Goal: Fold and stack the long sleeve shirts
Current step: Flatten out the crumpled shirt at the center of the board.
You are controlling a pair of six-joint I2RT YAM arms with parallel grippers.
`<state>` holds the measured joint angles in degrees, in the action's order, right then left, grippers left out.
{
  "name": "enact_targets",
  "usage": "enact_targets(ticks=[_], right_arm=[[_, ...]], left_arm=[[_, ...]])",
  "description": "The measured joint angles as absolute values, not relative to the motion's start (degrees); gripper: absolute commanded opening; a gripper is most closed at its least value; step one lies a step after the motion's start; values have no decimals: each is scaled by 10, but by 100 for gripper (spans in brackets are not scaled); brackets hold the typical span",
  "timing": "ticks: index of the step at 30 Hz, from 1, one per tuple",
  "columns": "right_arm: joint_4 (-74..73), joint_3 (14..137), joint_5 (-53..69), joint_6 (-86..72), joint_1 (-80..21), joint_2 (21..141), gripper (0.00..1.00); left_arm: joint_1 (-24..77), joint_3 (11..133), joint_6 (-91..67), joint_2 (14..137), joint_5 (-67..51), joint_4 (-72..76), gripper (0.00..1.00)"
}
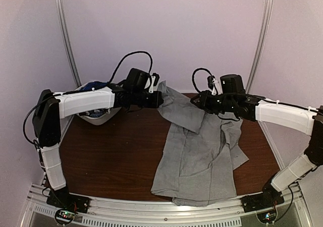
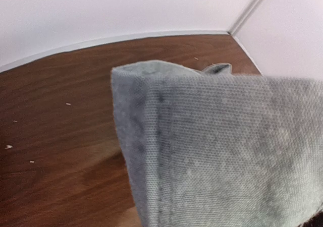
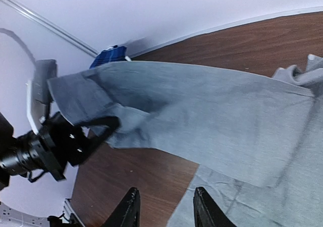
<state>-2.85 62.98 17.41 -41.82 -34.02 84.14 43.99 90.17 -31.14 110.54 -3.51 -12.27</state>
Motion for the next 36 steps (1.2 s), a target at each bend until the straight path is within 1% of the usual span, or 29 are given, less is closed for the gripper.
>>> enact_targets(ticks=[2, 6, 10, 15, 21, 36], right_arm=[[-39, 605, 154, -414, -317, 828, 42], [-41, 548, 130, -406, -274, 816, 43], [-40, 508, 120, -402, -244, 834, 42], [-25, 501, 109, -399, -231, 885, 42], [-15, 498, 94, -392, -228, 924, 42], [-11, 452, 46, -372, -194, 946, 42]], left_arm=[[409, 910, -302, 1104, -16, -138, 0], [360, 936, -280, 1097, 13, -170, 0], [319, 979, -258, 1088, 34, -195, 0], [274, 1027, -235, 1086, 50, -220, 0], [215, 1057, -209, 1086, 66, -250, 0], [125, 1070, -184, 1079, 115, -314, 0]])
